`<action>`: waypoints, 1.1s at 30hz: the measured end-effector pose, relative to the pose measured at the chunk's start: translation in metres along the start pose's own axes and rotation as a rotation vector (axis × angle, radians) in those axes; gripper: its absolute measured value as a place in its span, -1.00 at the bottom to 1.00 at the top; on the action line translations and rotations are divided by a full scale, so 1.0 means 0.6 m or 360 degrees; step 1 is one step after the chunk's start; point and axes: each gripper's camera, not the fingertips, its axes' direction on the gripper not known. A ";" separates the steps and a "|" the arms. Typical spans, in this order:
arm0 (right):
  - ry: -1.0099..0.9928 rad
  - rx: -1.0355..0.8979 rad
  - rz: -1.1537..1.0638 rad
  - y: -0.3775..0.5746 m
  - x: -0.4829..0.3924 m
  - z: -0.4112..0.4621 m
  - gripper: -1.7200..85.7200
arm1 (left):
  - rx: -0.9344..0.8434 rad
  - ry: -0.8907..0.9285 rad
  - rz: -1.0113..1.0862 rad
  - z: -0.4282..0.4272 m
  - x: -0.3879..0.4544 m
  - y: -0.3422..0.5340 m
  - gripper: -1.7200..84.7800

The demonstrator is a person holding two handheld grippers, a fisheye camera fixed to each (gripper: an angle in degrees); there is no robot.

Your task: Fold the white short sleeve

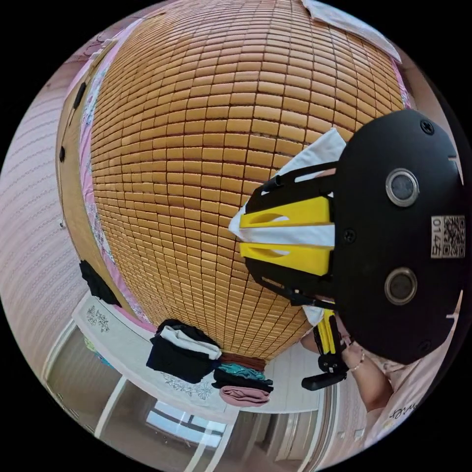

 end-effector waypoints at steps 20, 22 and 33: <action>0.0461 -0.0336 -0.0392 -0.076 -0.069 0.176 -0.78 | -0.0039 -0.0292 -0.0002 0.043 0.055 -0.030 -0.77; 0.0288 -0.0315 -0.0452 -0.072 -0.065 0.160 -0.82 | -0.0049 -0.0383 0.0104 0.056 0.073 -0.021 -0.81; -0.0142 0.0422 -0.0334 0.099 0.061 -0.146 -0.88 | 0.0262 -0.0210 0.0602 -0.025 0.191 0.071 -0.94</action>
